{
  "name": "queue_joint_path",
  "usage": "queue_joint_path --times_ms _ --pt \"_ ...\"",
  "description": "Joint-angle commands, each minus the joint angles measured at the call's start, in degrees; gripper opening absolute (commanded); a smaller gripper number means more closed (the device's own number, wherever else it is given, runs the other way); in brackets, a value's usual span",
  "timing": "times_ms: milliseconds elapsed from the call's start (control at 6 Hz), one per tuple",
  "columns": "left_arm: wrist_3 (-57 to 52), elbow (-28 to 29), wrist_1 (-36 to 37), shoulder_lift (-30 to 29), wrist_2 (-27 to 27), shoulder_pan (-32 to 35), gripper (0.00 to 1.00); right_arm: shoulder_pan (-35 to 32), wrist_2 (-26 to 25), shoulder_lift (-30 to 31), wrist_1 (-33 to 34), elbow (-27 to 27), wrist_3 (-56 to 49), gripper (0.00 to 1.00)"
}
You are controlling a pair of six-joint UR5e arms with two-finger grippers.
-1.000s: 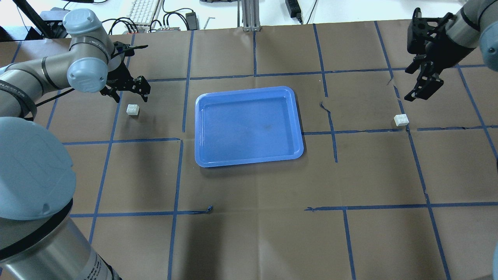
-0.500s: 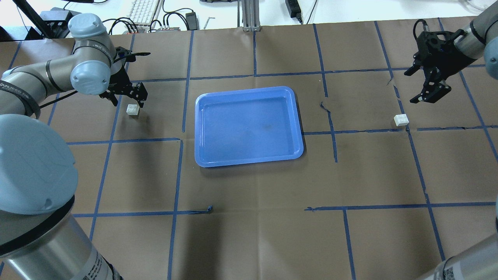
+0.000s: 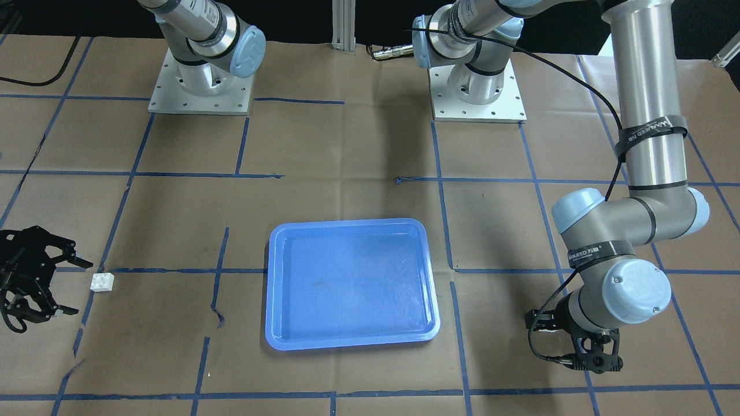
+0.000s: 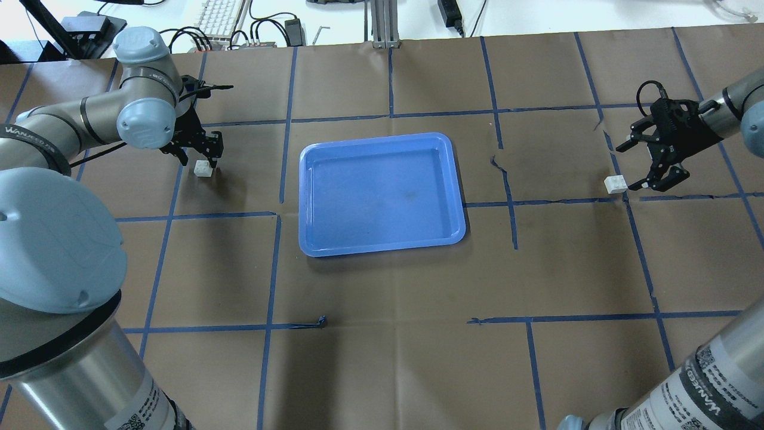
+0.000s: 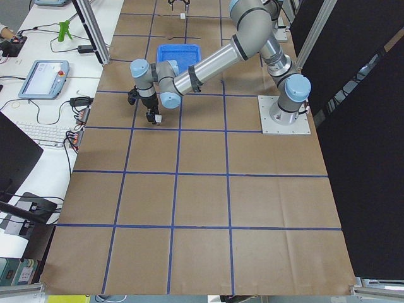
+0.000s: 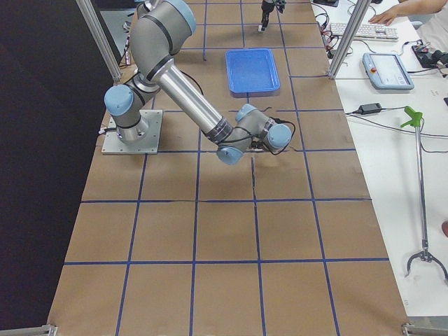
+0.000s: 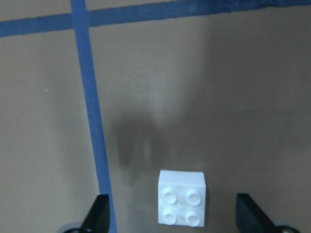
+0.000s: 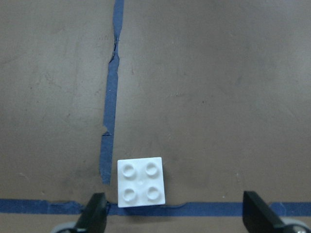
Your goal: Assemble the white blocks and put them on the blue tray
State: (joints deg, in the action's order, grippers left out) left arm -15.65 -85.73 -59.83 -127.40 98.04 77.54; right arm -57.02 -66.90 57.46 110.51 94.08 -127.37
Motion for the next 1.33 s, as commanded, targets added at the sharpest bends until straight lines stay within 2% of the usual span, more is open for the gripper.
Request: queue_joint_path --times_ms 0,167,333,500,833,1000,1167 --pt "0.27 -0.14 -0.38 0.66 -0.48 0.33 0.13 0.33 0.02 -0.69 -1.07 0.14 0.19 1.0" --pt "-0.34 -0.05 -0.81 1.62 -0.66 0.76 0.07 0.25 -0.07 -0.51 -1.26 0.4 0.11 0.99" --pt "-0.87 0.04 -1.42 3.54 -0.66 3.46 0.07 0.25 -0.16 -0.25 -1.26 0.75 0.28 0.78" --pt "-0.78 0.04 -1.52 5.47 -0.4 12.11 0.07 0.25 -0.42 0.01 -1.17 0.67 -0.07 0.55" --pt "-1.48 -0.22 -2.83 6.37 -2.75 24.27 0.08 0.25 0.1 1.06 -1.08 0.41 -0.51 0.33" --pt "-10.28 -0.92 -3.01 6.98 -3.21 29.19 0.02 0.25 0.19 1.77 -1.08 0.4 -0.51 0.29" --pt "-21.24 -3.97 -2.14 8.38 -3.65 30.03 0.0 -0.02 0.19 2.56 -1.0 -0.12 -0.25 0.29"
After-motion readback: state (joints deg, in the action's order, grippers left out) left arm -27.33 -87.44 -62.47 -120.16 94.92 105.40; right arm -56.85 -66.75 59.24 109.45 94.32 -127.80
